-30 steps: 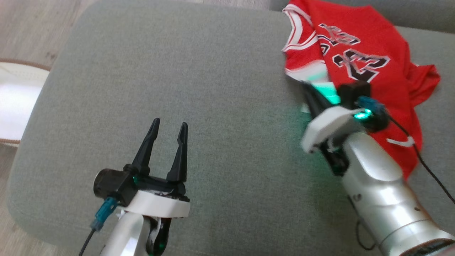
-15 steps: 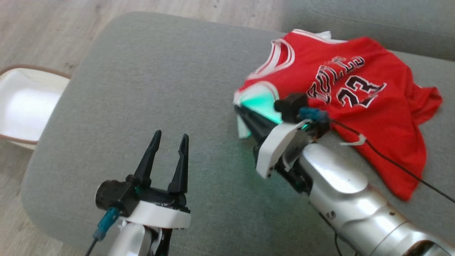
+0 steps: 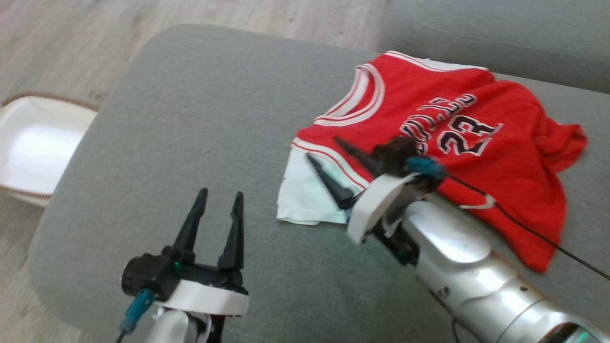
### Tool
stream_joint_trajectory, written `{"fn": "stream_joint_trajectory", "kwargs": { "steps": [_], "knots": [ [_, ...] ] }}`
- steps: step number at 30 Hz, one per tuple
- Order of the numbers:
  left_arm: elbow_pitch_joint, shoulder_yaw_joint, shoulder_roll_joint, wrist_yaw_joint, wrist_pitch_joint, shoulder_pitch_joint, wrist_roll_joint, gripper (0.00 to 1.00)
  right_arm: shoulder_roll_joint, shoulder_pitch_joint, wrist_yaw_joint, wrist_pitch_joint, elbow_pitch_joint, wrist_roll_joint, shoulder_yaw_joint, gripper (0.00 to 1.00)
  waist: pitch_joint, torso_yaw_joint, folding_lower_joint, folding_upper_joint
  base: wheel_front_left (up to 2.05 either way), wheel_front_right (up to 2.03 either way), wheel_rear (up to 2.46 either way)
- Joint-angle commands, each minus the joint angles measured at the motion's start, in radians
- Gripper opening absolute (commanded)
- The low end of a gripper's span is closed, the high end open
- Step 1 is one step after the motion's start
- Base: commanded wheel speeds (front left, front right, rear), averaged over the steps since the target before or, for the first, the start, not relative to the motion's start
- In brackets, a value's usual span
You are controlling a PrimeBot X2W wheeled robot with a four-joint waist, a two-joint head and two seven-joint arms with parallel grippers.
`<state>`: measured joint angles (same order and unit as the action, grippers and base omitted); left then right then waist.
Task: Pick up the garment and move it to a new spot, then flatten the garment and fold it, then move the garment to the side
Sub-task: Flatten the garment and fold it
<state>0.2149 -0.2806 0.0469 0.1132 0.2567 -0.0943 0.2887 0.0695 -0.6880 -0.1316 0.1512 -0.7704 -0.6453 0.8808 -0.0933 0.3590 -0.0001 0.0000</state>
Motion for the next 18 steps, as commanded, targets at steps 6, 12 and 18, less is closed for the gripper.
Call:
{"fn": "stream_joint_trajectory", "kwargs": {
  "steps": [6, 12, 18],
  "knots": [
    [-0.059, 0.066, 0.003, -0.007, 0.005, -0.013, -0.015, 1.0, -0.017, 0.051, 0.001, 0.106, -0.069, 0.199, -0.266, 1.0, 0.034, -0.114, 0.0001, 0.0, 0.0, 0.0, 0.0],
    [-0.068, 0.079, 0.003, -0.008, 0.005, -0.003, -0.016, 1.0, -0.002, 0.221, 0.001, 0.11, 0.057, 0.386, -0.568, 1.0, 0.05, -0.18, 0.0001, 0.0, 0.0, 0.0, 0.0],
    [-0.06, 0.083, 0.003, -0.005, 0.005, 0.014, -0.019, 1.0, -0.017, 0.489, 0.001, 0.11, 0.274, 0.549, -0.821, 1.0, 0.065, -0.237, 0.0001, 0.0, 0.0, 0.0, 0.0]
  ]
}}
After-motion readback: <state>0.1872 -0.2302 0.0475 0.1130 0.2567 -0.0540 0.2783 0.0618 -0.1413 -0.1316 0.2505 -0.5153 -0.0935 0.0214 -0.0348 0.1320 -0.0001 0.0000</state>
